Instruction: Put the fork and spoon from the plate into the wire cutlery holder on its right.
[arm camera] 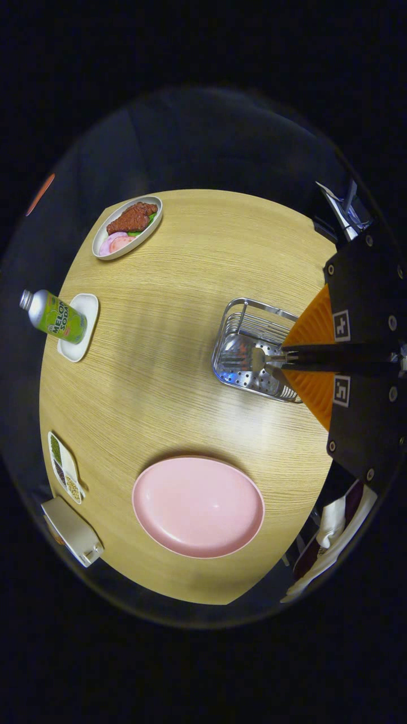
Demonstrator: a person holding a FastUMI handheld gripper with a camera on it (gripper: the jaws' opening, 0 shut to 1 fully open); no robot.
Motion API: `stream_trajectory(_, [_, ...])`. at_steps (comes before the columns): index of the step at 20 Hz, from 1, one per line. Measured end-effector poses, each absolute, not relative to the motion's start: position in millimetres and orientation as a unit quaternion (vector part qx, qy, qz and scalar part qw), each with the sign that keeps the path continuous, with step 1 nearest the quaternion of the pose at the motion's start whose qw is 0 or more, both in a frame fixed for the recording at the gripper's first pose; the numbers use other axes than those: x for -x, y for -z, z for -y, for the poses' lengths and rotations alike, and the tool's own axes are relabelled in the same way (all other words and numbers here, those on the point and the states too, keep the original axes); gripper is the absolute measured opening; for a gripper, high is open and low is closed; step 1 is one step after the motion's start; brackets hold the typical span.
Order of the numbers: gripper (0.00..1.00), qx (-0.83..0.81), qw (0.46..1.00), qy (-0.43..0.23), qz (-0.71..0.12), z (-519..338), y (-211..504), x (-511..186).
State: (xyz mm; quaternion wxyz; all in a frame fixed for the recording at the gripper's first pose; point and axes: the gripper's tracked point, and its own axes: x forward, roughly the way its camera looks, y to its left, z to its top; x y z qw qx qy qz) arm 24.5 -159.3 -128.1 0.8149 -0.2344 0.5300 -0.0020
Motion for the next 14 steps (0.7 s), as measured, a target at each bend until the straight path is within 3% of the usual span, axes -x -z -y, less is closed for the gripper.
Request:
stream_trajectory(3, [0.12, 0.219, 0.832, 0.013, -0.509, 160, 116, -30])
stream_trajectory(5, [0.24, 0.205, 0.847, 0.015, -0.490, 158, 105, -34])
stream_trajectory(8, [0.62, 0.165, 0.888, 0.006, -0.429, 136, 82, -48])
stream_trajectory(11, [0.74, 0.119, 0.930, -0.007, -0.348, 100, 51, -68])
stream_trajectory(14, [0.96, 0.097, 0.956, -0.023, -0.276, 64, 14, -80])
